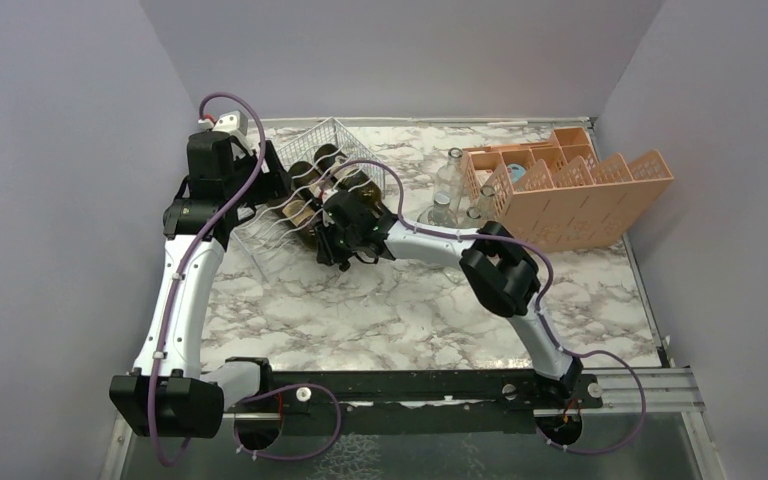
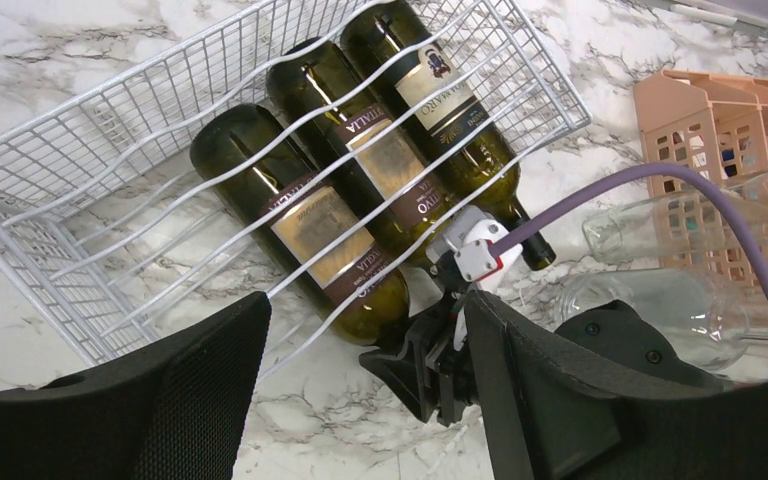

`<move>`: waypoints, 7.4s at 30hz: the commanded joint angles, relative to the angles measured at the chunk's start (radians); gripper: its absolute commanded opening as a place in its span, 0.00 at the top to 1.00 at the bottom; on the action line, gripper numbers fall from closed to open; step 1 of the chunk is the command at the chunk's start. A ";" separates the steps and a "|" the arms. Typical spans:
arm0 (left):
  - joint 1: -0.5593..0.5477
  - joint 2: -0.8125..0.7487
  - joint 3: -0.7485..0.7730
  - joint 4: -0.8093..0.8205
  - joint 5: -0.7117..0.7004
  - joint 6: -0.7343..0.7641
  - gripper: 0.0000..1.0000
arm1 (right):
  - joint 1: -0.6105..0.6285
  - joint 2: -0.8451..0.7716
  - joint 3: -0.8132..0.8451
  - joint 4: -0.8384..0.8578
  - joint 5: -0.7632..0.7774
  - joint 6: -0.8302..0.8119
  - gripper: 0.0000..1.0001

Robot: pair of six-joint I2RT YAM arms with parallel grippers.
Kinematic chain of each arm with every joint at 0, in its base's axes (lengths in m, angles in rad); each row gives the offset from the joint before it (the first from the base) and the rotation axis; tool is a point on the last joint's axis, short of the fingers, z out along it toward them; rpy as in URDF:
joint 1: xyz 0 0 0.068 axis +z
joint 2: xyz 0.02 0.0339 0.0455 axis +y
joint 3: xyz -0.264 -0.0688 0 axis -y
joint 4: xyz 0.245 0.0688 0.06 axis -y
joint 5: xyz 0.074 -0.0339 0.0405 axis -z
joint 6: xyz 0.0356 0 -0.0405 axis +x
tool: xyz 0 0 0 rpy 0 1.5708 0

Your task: Put the wine bottle on the wine rack

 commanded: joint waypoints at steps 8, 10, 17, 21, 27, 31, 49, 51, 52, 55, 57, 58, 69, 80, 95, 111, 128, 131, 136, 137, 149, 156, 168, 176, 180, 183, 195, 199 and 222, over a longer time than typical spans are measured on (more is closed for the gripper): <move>-0.023 -0.001 0.029 -0.007 -0.042 0.015 0.22 | 0.001 0.056 0.166 0.059 0.020 -0.005 0.57; -0.023 0.003 0.034 -0.010 -0.028 0.021 0.20 | 0.001 0.056 0.170 0.058 0.018 -0.002 0.51; -0.023 0.004 0.061 -0.017 -0.043 0.023 0.18 | 0.001 0.045 0.171 0.049 0.033 0.009 0.41; -0.023 -0.009 0.070 -0.018 -0.065 0.020 0.18 | 0.001 0.009 0.154 0.040 0.050 0.016 0.38; -0.023 -0.038 0.102 -0.030 -0.104 0.018 0.15 | 0.001 -0.135 0.055 0.054 0.079 0.020 0.33; -0.023 -0.064 0.125 -0.032 -0.137 0.012 0.13 | 0.001 -0.253 -0.036 0.055 0.085 0.014 0.32; -0.097 -0.121 0.048 0.037 0.127 0.092 0.03 | 0.001 -0.914 -0.344 -0.207 0.746 -0.192 0.32; -0.104 -0.119 0.027 0.053 0.174 0.095 0.04 | 0.001 -0.959 -0.360 -0.264 0.820 -0.177 0.33; -0.107 -0.117 0.019 0.061 0.196 0.095 0.04 | 0.001 -0.975 -0.362 -0.294 0.851 -0.164 0.33; -0.115 -0.112 0.005 0.079 0.256 0.100 0.05 | 0.001 -1.007 -0.364 -0.406 0.919 -0.081 0.33; -0.122 -0.108 0.000 0.090 0.277 0.102 0.05 | 0.001 -1.013 -0.364 -0.467 0.940 -0.029 0.34; -0.124 -0.106 0.000 0.091 0.278 0.104 0.05 | 0.001 -1.011 -0.365 -0.497 0.951 -0.004 0.34; -0.138 -0.098 -0.020 0.102 0.265 0.104 0.05 | -0.029 -1.002 -0.426 -0.589 0.980 0.125 0.44; -0.140 -0.107 -0.026 0.102 0.249 0.100 0.05 | -0.127 -1.012 -0.518 -0.354 0.789 0.005 0.51; -0.142 -0.104 -0.045 0.131 0.318 0.090 0.05 | -0.139 -1.023 -0.530 -0.375 0.764 -0.019 0.83; -0.316 -0.152 -0.406 0.578 0.409 -0.025 0.05 | -0.139 -1.083 -0.502 -0.379 0.383 -0.133 0.99; -0.676 -0.153 -0.789 1.056 0.236 0.027 0.08 | -0.138 -1.052 -0.512 -0.223 0.056 -0.132 0.99; -0.719 -0.142 -0.823 1.115 0.235 0.047 0.08 | -0.139 -1.037 -0.493 -0.197 0.004 -0.137 0.99; -0.746 -0.140 -0.893 1.231 0.208 0.050 0.08 | -0.138 -1.017 -0.457 -0.188 -0.069 -0.169 0.99; -0.747 -0.141 -0.911 1.256 0.207 0.054 0.08 | -0.138 -1.016 -0.452 -0.189 -0.083 -0.179 0.99; -0.749 -0.128 -0.983 1.351 0.259 0.185 0.11 | -0.138 -1.062 -0.416 -0.135 -0.233 -0.205 0.99; -0.756 -0.159 -1.009 1.414 0.300 0.176 0.22 | -0.138 -1.083 -0.381 -0.150 -0.247 -0.204 0.99; -0.777 -0.254 -0.967 1.401 0.283 0.224 0.99 | -0.138 -1.122 -0.346 -0.163 -0.215 -0.176 0.99; -0.777 -0.363 -0.804 1.125 0.168 0.506 1.00 | -0.139 -1.143 -0.262 -0.316 -0.100 -0.242 0.44; -0.777 -0.360 -0.660 0.877 0.102 0.733 1.00 | -0.138 -1.178 -0.259 -0.320 -0.106 -0.261 0.32; -0.777 -0.333 -0.564 0.716 0.012 0.930 1.00 | -0.138 -1.184 -0.246 -0.323 -0.103 -0.277 0.31; -0.778 -0.366 -0.650 0.757 -0.235 1.328 1.00 | -0.138 -1.150 -0.239 -0.350 -0.141 -0.332 0.20; -0.778 -0.401 -0.704 0.792 -0.238 1.388 1.00 | -0.138 -1.090 -0.238 -0.392 -0.137 -0.341 0.17; -0.786 -0.495 -0.830 0.860 -0.160 1.610 1.00 | -0.138 -0.773 -0.296 -0.376 -0.424 -0.378 0.13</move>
